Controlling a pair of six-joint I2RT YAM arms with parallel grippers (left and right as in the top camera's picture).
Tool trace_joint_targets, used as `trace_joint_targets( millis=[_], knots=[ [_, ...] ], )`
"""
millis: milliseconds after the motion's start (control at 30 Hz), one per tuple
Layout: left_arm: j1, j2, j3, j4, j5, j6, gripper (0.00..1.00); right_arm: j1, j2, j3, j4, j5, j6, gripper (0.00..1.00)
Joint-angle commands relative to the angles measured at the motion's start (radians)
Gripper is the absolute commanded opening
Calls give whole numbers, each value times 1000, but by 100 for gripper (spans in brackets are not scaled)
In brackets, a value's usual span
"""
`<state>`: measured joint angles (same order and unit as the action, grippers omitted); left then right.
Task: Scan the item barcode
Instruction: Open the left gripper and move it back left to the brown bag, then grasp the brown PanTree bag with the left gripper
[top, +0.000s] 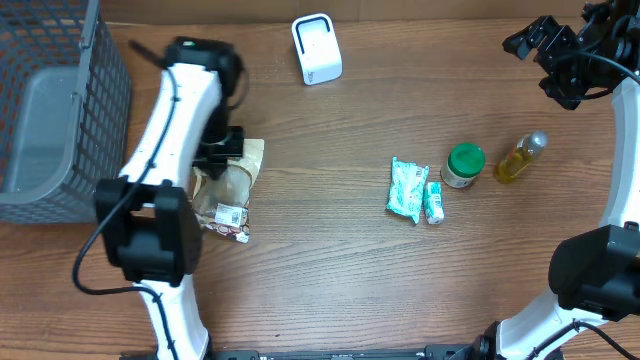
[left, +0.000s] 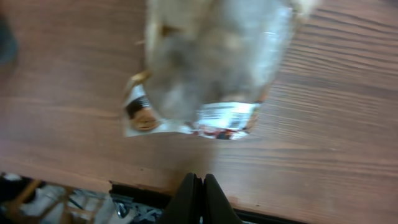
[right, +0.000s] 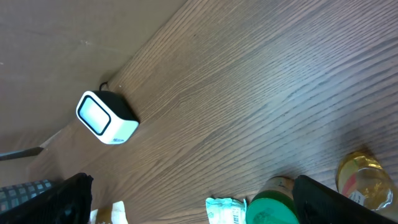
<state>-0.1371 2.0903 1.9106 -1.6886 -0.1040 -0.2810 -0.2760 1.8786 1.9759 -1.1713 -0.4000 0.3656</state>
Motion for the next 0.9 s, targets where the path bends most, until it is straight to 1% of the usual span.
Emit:
trace_joint_targets(
  millis=[0, 133, 200, 233, 300, 433, 467, 567, 800, 867],
  knots=[
    [40, -18, -48, 0, -11, -11, 4, 0, -14, 21, 2, 7, -6, 100],
    [55, -18, -88, 34, -21, -13, 4, 0, -14, 21, 2, 7, -6, 100],
    [55, -18, -102, 62, -55, -30, 6, 0, -14, 21, 2, 7, -6, 100],
    [55, -17, -113, 79, -94, -64, 7, 0, -14, 21, 2, 7, -6, 100],
    [55, -17, -118, 91, -117, -88, 7, 0, -14, 21, 2, 7, -6, 100],
    [55, -17, -126, 124, -153, -90, 6, 0, -14, 21, 2, 7, -6, 100],
    [55, -17, -134, 148, -188, -93, 7, 0, -14, 21, 2, 7, -6, 100],
    [60, -17, -163, 182, -220, -109, 12, 0, -14, 21, 2, 7, -6, 100],
    [77, -17, -309, 320, -219, -128, 12, 0, -14, 21, 2, 7, -6, 100],
    [79, -17, -338, 336, -199, -127, 11, 0, -14, 21, 2, 7, -6, 100]
  ],
)
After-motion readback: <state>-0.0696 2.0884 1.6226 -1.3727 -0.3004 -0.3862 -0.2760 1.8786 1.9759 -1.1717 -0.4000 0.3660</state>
